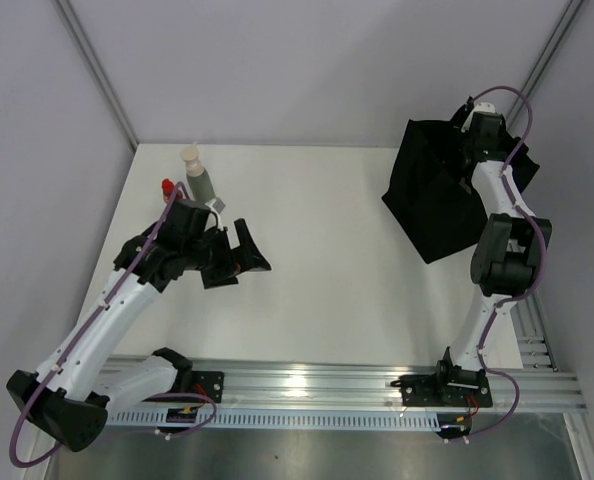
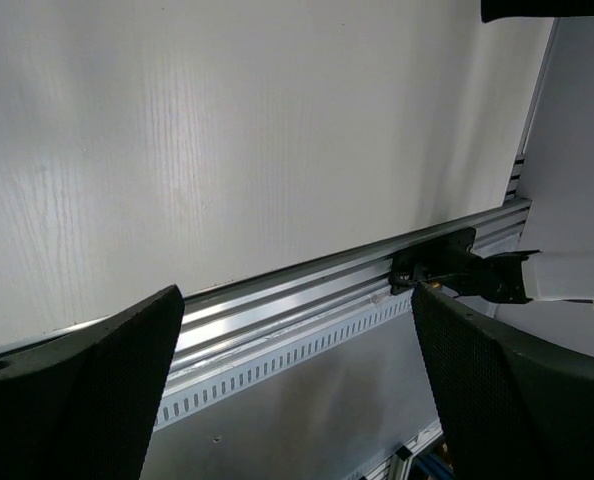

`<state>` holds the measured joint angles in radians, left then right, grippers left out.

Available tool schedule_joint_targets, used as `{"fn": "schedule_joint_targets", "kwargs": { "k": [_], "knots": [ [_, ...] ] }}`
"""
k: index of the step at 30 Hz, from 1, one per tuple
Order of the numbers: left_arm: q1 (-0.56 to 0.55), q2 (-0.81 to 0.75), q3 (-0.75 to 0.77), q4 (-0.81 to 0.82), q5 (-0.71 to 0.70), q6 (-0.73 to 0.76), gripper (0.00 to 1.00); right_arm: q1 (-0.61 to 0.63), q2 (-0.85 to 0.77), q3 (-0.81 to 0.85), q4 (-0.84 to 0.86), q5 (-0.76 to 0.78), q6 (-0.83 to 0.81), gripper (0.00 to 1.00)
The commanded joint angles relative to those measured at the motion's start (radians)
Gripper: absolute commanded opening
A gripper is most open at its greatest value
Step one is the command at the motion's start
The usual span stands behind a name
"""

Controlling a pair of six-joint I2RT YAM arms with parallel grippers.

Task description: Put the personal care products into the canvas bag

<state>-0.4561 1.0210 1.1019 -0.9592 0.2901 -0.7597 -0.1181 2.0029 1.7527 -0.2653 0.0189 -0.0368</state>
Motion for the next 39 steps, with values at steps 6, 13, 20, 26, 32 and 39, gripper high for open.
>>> {"fn": "schedule_joint_targets", "kwargs": {
  "k": [6, 13, 20, 26, 32, 39],
  "knots": [
    [0.014, -0.022, 0.026, 0.010, -0.029, -0.013, 0.99, -0.003, 0.002, 0.083, 0.074, 0.010, 0.025, 0.51],
    [0.017, -0.041, 0.032, -0.016, -0.048, -0.001, 0.99, -0.002, -0.004, 0.097, 0.011, 0.003, 0.053, 0.66],
    [0.031, -0.064, 0.041, -0.052, -0.086, 0.020, 0.99, -0.002, -0.056, 0.139, -0.064, 0.009, 0.075, 0.69],
    [0.068, -0.087, 0.101, -0.058, -0.225, 0.068, 0.99, 0.027, -0.179, 0.228, -0.204, 0.035, 0.233, 0.68],
    [0.177, 0.006, 0.246, 0.029, -0.446, 0.079, 0.99, 0.300, -0.322, 0.180, -0.177, 0.179, 0.180, 0.69],
    [0.342, 0.238, 0.406, 0.103, -0.600, 0.163, 0.98, 0.495, -0.369, 0.056, -0.091, 0.079, 0.196, 0.70]
  ]
}}
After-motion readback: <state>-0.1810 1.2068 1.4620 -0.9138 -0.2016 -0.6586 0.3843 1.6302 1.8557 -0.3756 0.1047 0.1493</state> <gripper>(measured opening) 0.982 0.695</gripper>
